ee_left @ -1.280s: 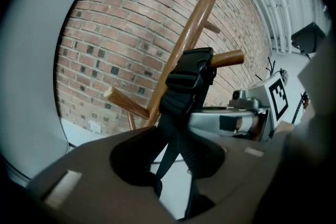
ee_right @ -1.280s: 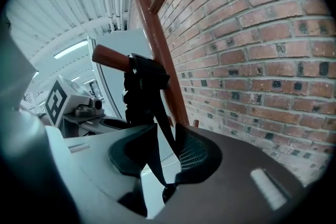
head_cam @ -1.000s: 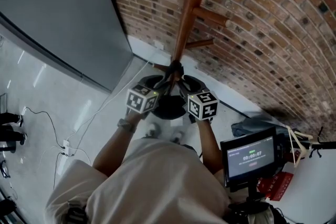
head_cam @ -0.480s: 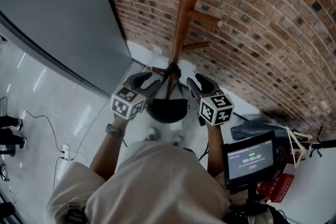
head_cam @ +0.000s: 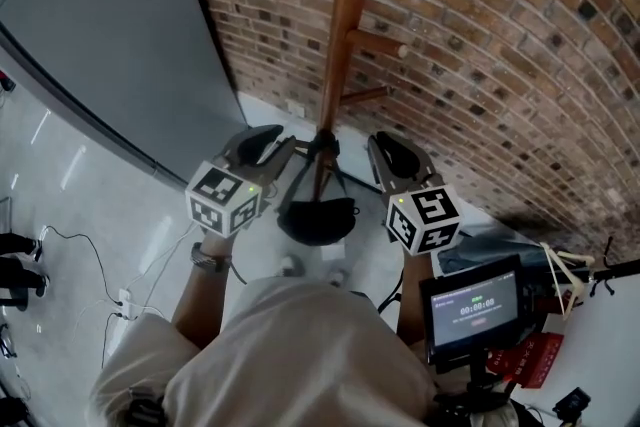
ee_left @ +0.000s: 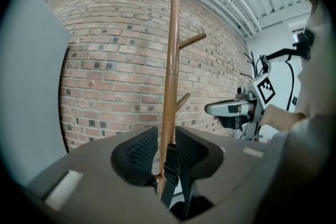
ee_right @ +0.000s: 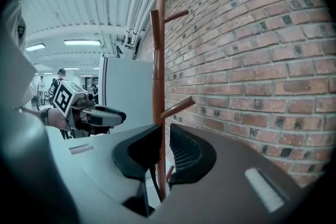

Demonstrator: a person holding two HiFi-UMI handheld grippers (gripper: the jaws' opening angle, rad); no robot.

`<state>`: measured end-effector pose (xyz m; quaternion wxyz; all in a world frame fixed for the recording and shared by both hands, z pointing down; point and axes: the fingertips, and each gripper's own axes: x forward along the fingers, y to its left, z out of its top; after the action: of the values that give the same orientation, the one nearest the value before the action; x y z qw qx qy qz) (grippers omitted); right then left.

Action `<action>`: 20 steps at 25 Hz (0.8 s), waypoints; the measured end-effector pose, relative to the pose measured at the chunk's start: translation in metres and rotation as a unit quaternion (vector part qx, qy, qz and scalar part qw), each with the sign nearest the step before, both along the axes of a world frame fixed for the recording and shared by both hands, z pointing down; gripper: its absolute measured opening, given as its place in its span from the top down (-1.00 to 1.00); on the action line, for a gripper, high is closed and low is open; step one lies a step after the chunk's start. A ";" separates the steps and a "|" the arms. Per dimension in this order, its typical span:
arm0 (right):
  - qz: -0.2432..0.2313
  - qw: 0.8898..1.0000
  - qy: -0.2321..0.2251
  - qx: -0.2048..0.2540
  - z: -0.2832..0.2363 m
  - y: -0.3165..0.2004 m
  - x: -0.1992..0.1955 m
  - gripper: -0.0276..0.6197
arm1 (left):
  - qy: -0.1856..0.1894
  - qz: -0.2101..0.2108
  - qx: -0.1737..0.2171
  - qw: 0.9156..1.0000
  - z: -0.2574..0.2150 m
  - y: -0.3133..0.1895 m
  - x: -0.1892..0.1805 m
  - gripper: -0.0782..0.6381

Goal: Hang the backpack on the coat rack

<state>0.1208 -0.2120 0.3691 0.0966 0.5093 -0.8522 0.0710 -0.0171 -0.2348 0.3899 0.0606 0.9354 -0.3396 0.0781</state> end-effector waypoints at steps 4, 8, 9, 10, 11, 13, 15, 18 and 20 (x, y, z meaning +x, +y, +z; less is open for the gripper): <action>0.000 1.000 0.002 0.026 -0.025 0.002 -0.002 0.82 | 0.020 0.007 0.041 0.999 -0.038 0.006 0.005 0.61; 0.010 0.998 -0.020 0.058 -0.047 0.005 0.001 0.91 | 0.021 0.022 0.081 0.996 -0.064 0.014 0.011 0.71; 0.010 0.998 -0.022 0.064 -0.052 0.006 0.001 0.91 | 0.021 0.029 0.088 0.996 -0.069 0.017 0.014 0.72; 0.010 0.997 -0.023 0.069 -0.056 0.007 0.001 0.91 | 0.021 0.033 0.093 0.995 -0.073 0.019 0.016 0.72; 0.008 0.997 -0.023 0.072 -0.060 0.008 0.001 0.91 | 0.021 0.034 0.099 0.994 -0.077 0.021 0.018 0.73; 0.004 0.997 -0.025 0.075 -0.067 0.010 0.000 0.91 | 0.021 0.029 0.112 0.993 -0.085 0.022 0.018 0.75; -0.001 0.997 -0.022 0.078 -0.073 0.012 -0.001 0.91 | 0.022 0.020 0.126 0.992 -0.094 0.024 0.017 0.78; -0.008 0.996 -0.014 0.084 -0.080 0.015 -0.004 0.91 | 0.020 0.010 0.144 0.989 -0.106 0.025 0.013 0.78; -0.006 0.996 -0.008 0.091 -0.084 0.016 -0.005 0.91 | 0.020 0.007 0.149 0.989 -0.110 0.025 0.012 0.78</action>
<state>0.1156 -0.1960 0.2853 0.0439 0.5104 -0.8588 -0.0032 -0.0055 -0.2094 0.2801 -0.0731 0.9376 -0.3400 0.0086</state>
